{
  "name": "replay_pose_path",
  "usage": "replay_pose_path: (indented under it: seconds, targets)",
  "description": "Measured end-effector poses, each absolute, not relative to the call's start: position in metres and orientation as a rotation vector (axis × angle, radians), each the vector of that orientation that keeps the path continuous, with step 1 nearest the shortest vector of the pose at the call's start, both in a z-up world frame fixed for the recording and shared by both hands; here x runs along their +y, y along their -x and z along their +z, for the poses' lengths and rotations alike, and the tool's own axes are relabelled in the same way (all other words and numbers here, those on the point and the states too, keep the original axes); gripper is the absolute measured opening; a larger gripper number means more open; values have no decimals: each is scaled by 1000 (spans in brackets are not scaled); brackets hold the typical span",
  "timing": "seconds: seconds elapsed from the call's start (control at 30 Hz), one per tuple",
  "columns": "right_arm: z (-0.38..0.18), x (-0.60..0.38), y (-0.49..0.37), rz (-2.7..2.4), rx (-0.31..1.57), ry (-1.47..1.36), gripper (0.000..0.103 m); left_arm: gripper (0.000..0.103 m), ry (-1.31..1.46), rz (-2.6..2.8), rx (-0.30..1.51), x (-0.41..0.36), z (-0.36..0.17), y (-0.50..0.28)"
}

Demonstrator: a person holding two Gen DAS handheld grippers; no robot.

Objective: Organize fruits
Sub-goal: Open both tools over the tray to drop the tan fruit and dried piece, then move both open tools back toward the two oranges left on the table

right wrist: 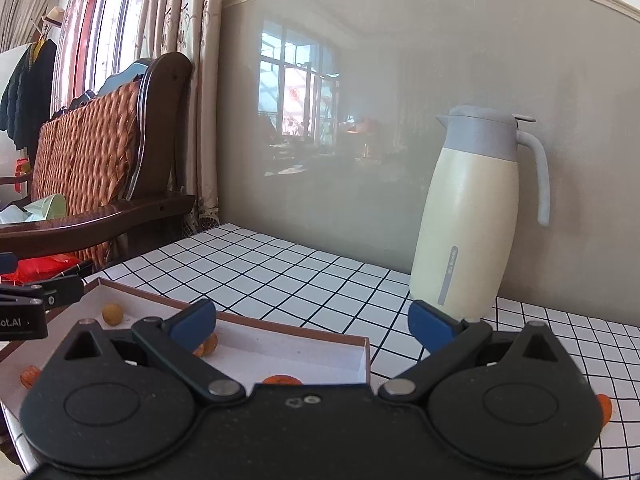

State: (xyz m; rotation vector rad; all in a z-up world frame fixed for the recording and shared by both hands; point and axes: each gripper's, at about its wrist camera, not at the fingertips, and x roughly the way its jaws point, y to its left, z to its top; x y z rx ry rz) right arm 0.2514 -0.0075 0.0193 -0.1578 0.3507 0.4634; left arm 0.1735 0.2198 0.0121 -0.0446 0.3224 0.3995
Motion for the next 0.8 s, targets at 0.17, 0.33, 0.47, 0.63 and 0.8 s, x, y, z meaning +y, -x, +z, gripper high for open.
replay_pose_path:
  seconds: [0.17,0.33,0.47,0.63,0.8]
  targets:
    - [23,-23,-234,460,337,134,97,103,53,386,325,206,13,-158]
    - [22,-38,-213,461,332,133,97,103,80,368,327,191,11,-134]
    - [18,-49,-191,461,331,178,97,103,57,378,307,175,10,-116]
    - [17,-70,-170,441,340,202,97,103,45,336,320,153,5,-102]
    - [16,-94,-155,410,348,196,97,103,35,276,317,123,5,-95]
